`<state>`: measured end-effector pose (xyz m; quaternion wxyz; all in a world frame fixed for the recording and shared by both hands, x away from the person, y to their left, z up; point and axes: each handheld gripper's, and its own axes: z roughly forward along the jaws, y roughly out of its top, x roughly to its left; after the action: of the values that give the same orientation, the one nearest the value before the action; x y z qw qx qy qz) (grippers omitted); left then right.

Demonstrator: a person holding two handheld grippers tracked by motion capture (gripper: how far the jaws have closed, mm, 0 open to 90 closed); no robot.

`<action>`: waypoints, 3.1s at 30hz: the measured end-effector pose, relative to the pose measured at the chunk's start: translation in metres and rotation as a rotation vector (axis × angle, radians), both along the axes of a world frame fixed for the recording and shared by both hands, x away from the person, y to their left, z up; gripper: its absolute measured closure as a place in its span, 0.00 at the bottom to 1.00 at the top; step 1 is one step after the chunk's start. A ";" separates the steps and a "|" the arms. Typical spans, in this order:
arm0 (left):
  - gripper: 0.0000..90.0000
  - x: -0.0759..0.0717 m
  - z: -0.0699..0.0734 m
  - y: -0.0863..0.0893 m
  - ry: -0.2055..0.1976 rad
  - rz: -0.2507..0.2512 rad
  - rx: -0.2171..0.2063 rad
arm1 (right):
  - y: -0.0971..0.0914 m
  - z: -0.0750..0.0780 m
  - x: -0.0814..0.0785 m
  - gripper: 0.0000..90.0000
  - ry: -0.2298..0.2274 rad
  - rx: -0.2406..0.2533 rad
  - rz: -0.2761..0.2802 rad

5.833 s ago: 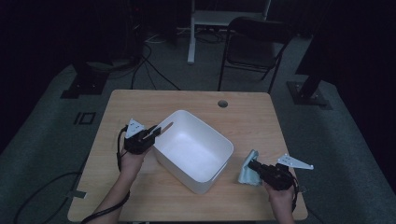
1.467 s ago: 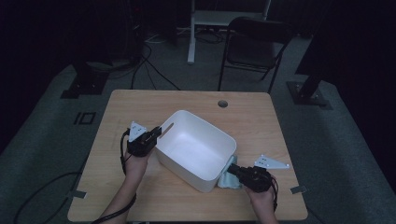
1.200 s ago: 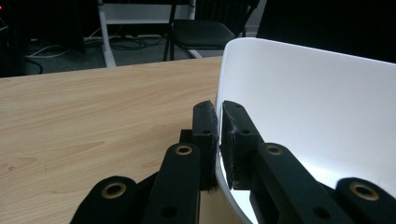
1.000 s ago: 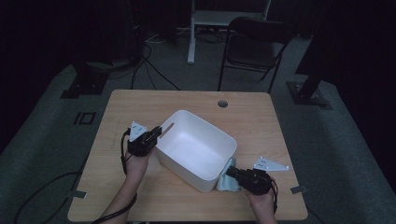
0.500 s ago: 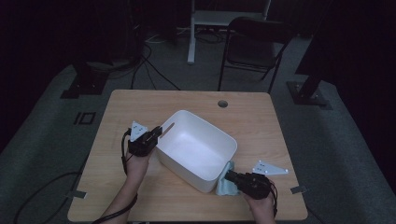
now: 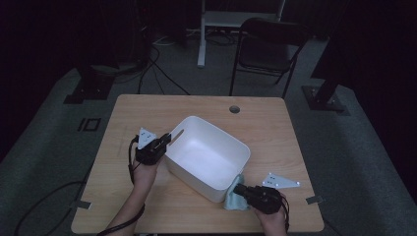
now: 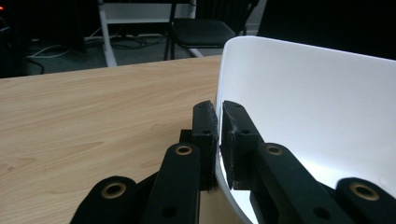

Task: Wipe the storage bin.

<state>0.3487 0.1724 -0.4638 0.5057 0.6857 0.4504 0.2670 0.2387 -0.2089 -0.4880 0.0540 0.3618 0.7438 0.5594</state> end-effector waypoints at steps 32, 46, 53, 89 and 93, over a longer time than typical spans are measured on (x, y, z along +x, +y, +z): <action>0.94 0.000 0.000 0.001 0.005 0.000 -0.003 | 0.017 0.009 -0.024 0.95 -0.047 0.008 0.094; 0.94 0.001 0.001 0.003 0.012 -0.021 0.001 | 0.017 0.002 -0.016 0.95 -0.038 0.003 0.100; 0.94 0.001 0.001 0.003 0.009 -0.023 -0.004 | 0.002 -0.004 -0.009 0.95 0.005 0.018 0.050; 0.94 0.002 0.000 0.003 0.000 -0.037 -0.002 | -0.041 -0.004 0.061 0.95 -0.004 0.011 -0.114; 0.94 0.002 0.000 0.003 0.002 -0.043 -0.007 | -0.041 -0.012 0.063 0.95 0.013 0.015 -0.119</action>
<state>0.3509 0.1758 -0.4638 0.5131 0.6938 0.4370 0.2540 0.3012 -0.2502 -0.5000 0.0799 0.4095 0.7170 0.5585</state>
